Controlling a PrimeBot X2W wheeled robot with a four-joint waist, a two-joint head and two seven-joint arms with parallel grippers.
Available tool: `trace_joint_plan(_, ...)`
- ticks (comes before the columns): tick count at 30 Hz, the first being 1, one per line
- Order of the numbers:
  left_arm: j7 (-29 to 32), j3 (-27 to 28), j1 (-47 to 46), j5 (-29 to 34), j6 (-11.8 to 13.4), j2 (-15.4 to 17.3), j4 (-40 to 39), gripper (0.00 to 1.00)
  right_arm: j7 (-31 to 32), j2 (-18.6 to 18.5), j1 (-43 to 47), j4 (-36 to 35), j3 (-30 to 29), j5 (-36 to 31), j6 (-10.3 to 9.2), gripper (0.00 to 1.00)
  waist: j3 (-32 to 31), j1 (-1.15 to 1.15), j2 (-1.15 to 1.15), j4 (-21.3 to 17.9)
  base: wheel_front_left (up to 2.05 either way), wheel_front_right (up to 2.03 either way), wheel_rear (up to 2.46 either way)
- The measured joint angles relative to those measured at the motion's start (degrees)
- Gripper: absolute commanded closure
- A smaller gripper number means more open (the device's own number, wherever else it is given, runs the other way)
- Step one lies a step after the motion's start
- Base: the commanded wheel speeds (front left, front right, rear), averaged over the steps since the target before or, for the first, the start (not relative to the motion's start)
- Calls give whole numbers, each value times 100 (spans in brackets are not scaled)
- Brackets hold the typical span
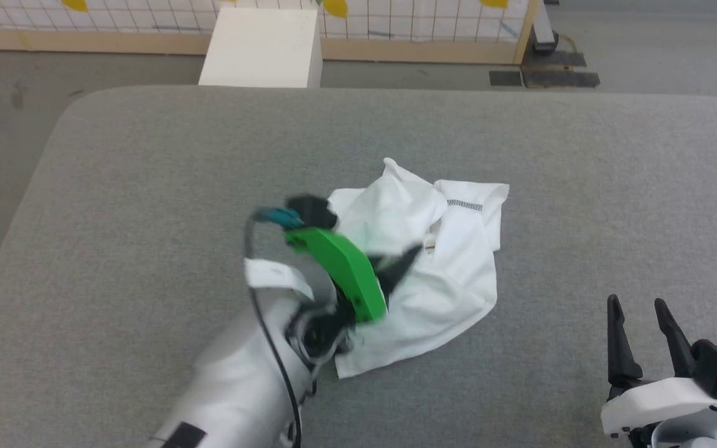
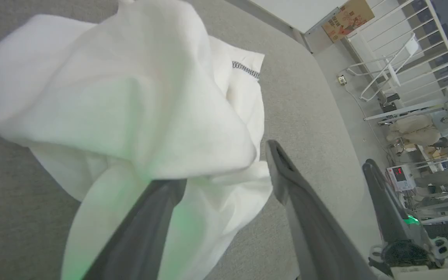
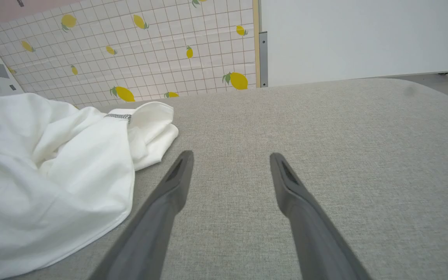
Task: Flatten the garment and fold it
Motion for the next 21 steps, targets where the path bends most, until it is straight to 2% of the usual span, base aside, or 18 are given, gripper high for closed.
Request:
trace_joint_plan(5,-455,813,-95,-509,36,232,-633,0,0,-1,32,-20,22,2,0,0,-169,0,0,103,0,0,0)
trace_joint_plan(12,-1752,1395,85,-21,428,1195,-1263,0,56,0,69,-105,104,3,0,0,-408,0,0,234,0,0,0)
trace_joint_plan(14,-2049,1451,327,222,659,1454,-1410,0,79,1,77,-149,120,3,0,0,-457,0,0,256,0,0,0)
trace_joint_plan(18,-2505,1568,1011,982,1314,2085,-1726,0,111,0,85,-203,122,7,0,0,-512,0,0,281,0,0,0)
trace_joint_plan(21,-2576,1649,1544,1617,1660,2343,-2116,0,151,1,91,-210,133,52,0,0,-496,0,0,282,0,0,0)
